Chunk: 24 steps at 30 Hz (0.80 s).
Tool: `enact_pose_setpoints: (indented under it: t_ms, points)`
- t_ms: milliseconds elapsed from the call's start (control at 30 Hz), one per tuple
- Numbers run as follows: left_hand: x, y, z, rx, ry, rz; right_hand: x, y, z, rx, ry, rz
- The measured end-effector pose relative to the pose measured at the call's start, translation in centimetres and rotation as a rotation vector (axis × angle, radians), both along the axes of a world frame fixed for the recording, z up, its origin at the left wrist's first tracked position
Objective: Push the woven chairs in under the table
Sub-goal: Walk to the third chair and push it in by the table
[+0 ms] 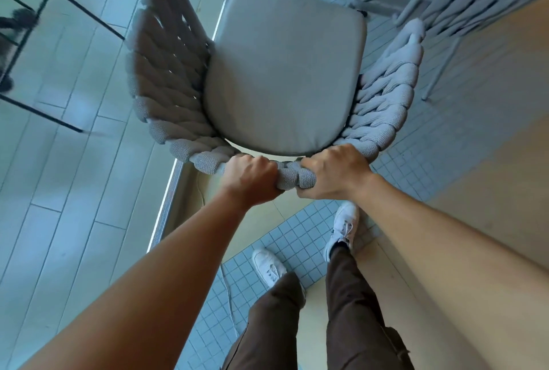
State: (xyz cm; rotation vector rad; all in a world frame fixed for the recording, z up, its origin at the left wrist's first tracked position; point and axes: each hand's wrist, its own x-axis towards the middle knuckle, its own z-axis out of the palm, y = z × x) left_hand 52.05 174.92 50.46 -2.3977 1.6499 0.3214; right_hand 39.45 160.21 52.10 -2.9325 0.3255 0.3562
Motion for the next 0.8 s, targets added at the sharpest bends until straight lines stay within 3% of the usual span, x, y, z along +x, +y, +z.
enact_pose_setpoints:
  t_ms: [800]
  points:
    - [4.8,-4.9,-0.7,-0.097,-0.072,-0.052,4.1,-5.6,-1.4,-0.009,0.012,-0.028]
